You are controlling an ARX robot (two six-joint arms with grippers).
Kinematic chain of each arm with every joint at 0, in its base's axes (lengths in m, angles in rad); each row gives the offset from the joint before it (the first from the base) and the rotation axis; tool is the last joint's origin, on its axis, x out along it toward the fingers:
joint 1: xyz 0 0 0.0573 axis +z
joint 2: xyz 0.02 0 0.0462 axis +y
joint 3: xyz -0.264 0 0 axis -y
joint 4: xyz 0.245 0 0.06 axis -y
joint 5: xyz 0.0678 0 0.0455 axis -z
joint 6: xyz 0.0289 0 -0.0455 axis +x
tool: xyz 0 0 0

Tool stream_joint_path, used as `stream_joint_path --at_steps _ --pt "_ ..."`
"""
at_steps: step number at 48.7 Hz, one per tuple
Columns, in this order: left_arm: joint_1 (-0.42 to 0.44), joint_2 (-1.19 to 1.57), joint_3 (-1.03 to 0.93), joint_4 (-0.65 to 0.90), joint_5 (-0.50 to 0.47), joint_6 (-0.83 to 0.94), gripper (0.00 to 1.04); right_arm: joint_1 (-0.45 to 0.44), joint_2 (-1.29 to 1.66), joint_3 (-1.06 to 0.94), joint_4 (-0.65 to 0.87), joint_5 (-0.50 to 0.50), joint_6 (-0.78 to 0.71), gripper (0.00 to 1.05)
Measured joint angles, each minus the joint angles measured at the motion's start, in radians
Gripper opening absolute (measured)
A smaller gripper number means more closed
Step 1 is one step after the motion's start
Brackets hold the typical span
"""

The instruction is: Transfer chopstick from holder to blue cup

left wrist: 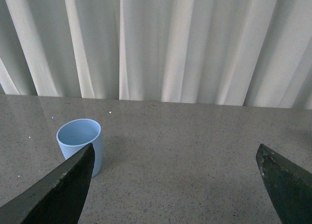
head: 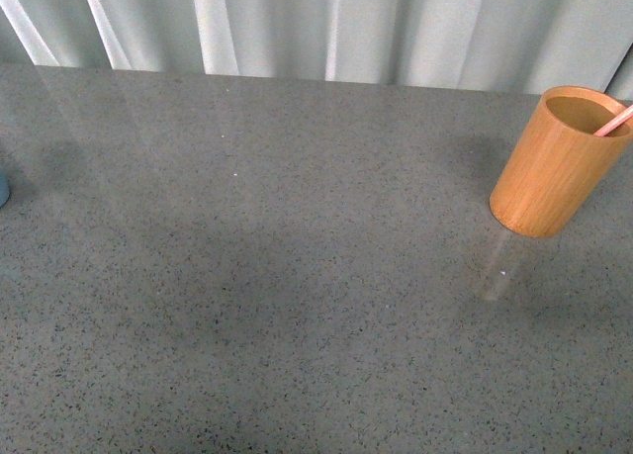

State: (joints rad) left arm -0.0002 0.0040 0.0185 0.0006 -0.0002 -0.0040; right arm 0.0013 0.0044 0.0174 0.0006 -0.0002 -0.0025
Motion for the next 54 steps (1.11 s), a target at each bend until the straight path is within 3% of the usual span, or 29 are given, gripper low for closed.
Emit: stream_joint_path --at_steps 54 --pt "0.000 0.000 0.000 0.000 0.000 0.000 0.98 0.000 0.000 0.000 0.000 0.000 0.000 0.95"
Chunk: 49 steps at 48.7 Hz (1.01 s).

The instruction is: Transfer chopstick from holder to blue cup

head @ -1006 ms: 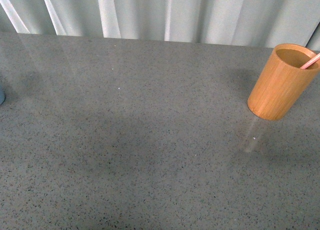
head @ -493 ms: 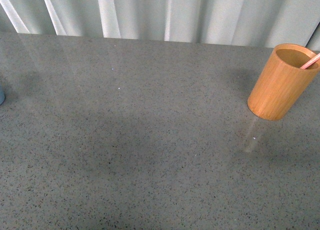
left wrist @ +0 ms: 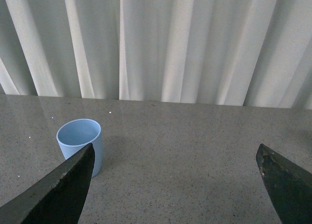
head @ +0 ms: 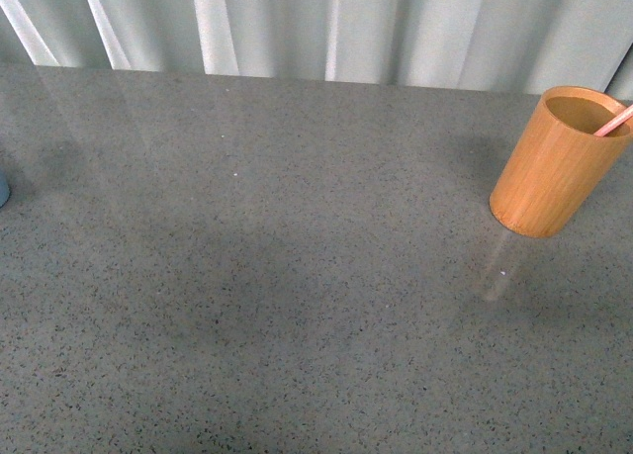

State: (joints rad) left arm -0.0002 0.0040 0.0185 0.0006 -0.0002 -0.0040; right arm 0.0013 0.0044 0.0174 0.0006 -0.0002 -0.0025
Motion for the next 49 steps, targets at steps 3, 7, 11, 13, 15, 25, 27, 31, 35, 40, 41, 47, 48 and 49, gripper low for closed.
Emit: stream_joint_path --at_steps 3,7,11,13,15,25,27,31,35,40,41,47,48,49 --pt "0.000 0.000 0.000 0.000 0.000 0.000 0.98 0.000 0.000 0.000 0.000 0.000 0.000 0.95" --pt "-0.008 0.011 0.005 -0.017 -0.024 -0.019 0.98 0.000 0.000 0.000 0.000 0.000 0.000 0.95" --pt "-0.023 0.109 0.068 -0.172 -0.156 -0.122 0.98 0.000 0.000 0.000 0.000 0.000 0.000 0.95" --pt "-0.012 0.167 0.085 -0.185 -0.165 -0.174 0.98 0.000 0.000 0.000 0.000 0.000 0.000 0.95" --pt "0.007 0.217 0.095 -0.171 -0.163 -0.197 0.98 0.000 0.000 0.000 0.000 0.000 0.000 0.95" --pt "0.119 0.624 0.248 0.140 -0.058 -0.238 0.98 0.000 0.000 0.000 0.000 0.000 0.000 0.95" --pt "0.115 0.719 0.294 0.173 -0.047 -0.217 0.98 0.000 0.000 0.000 0.000 0.000 0.000 0.95" --pt "0.102 0.914 0.402 0.166 -0.037 -0.146 0.98 0.000 0.000 0.000 0.000 0.000 0.000 0.95" --pt "0.108 1.067 0.520 0.056 -0.036 -0.093 0.98 0.000 0.000 0.000 0.000 0.000 0.000 0.95" --pt "0.123 1.231 0.665 -0.096 -0.031 -0.053 0.98 0.000 0.000 0.000 0.000 0.000 0.000 0.95" --pt "0.127 1.269 0.704 -0.135 -0.035 -0.040 0.98 0.000 0.000 0.000 0.000 0.000 0.000 0.95" --pt "0.155 1.391 0.834 -0.195 -0.056 0.014 0.98 0.000 0.000 0.000 0.000 0.000 0.000 0.95" --pt "0.161 1.408 0.851 -0.194 -0.058 0.024 0.98 0.000 0.000 0.000 0.000 0.000 0.000 0.95" --pt "0.164 1.416 0.859 -0.194 -0.059 0.028 0.98 0.000 0.000 0.000 0.000 0.000 0.000 0.95"
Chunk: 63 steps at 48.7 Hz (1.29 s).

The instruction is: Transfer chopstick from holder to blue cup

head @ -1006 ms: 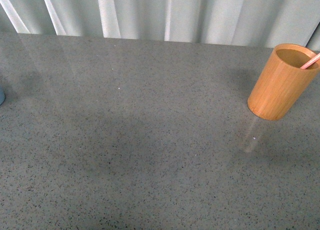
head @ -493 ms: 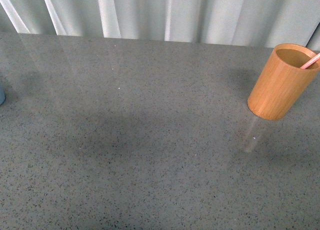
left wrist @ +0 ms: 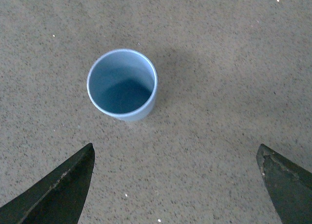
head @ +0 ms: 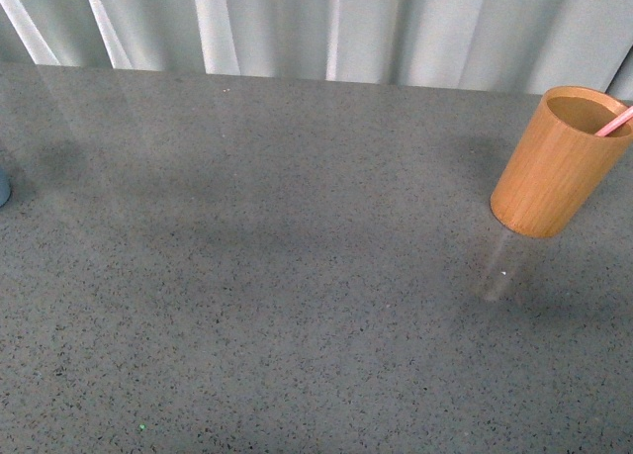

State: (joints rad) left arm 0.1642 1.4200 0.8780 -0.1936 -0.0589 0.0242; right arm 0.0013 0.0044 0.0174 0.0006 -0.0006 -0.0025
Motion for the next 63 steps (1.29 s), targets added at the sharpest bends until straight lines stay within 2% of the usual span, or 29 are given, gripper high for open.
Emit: stream_joint_path --at_steps 17,27,50,63 --pt "0.057 0.185 0.117 0.013 -0.088 0.080 0.98 0.000 0.000 0.000 0.000 0.000 0.000 0.95" --pt "0.088 0.258 0.153 0.027 -0.096 0.084 0.98 0.000 0.000 0.000 0.000 0.000 0.000 0.95" --pt "0.097 0.385 0.209 0.064 -0.101 0.065 0.98 0.000 0.000 0.000 0.000 0.000 0.000 0.95" --pt "0.098 0.442 0.258 0.083 -0.141 0.072 0.98 0.000 0.000 0.000 0.000 0.000 0.000 0.95"
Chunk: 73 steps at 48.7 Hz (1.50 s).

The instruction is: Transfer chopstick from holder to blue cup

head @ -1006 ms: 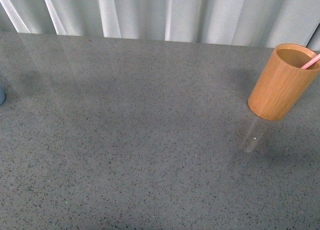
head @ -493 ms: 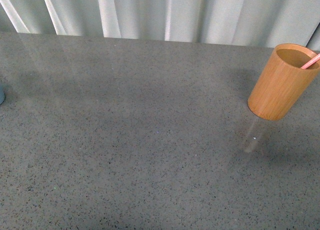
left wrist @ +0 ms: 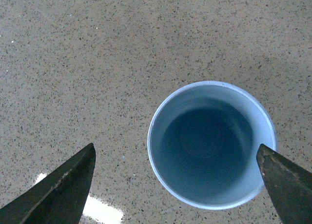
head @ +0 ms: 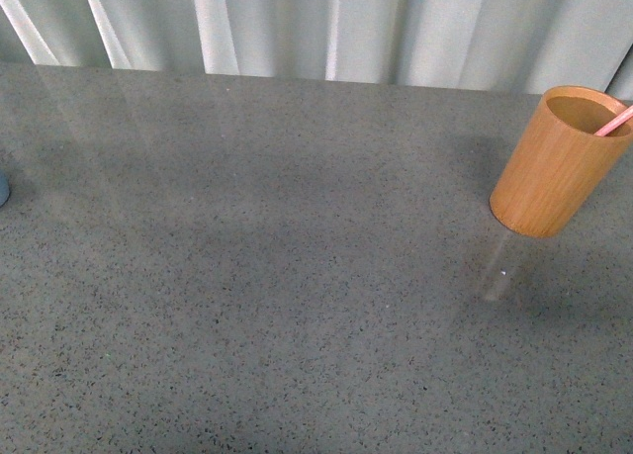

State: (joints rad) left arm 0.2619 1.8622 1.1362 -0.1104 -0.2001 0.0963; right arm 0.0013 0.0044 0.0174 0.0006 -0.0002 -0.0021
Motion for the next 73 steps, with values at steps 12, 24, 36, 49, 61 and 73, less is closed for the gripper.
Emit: stream_joint_path --at_steps 12,24,36,49,61,73 --pt "0.012 0.065 0.061 -0.040 -0.012 -0.002 0.98 0.000 0.000 0.000 0.000 0.000 0.000 0.95" --pt "0.023 0.114 0.116 -0.074 -0.026 -0.011 0.98 0.000 0.000 0.000 0.000 0.000 0.000 0.95" --pt "0.022 0.154 0.135 -0.086 -0.031 -0.022 0.98 0.000 0.000 0.000 0.000 0.000 0.000 0.95" --pt "0.012 0.197 0.169 -0.099 -0.036 -0.026 0.81 0.000 0.000 0.000 0.000 0.000 0.000 0.95" --pt "0.001 0.208 0.239 -0.147 -0.029 -0.026 0.37 0.000 0.000 0.000 0.000 0.000 0.000 0.95" --pt "-0.015 0.199 0.246 -0.185 -0.005 -0.026 0.04 0.000 0.000 0.000 0.000 0.000 0.000 0.95"
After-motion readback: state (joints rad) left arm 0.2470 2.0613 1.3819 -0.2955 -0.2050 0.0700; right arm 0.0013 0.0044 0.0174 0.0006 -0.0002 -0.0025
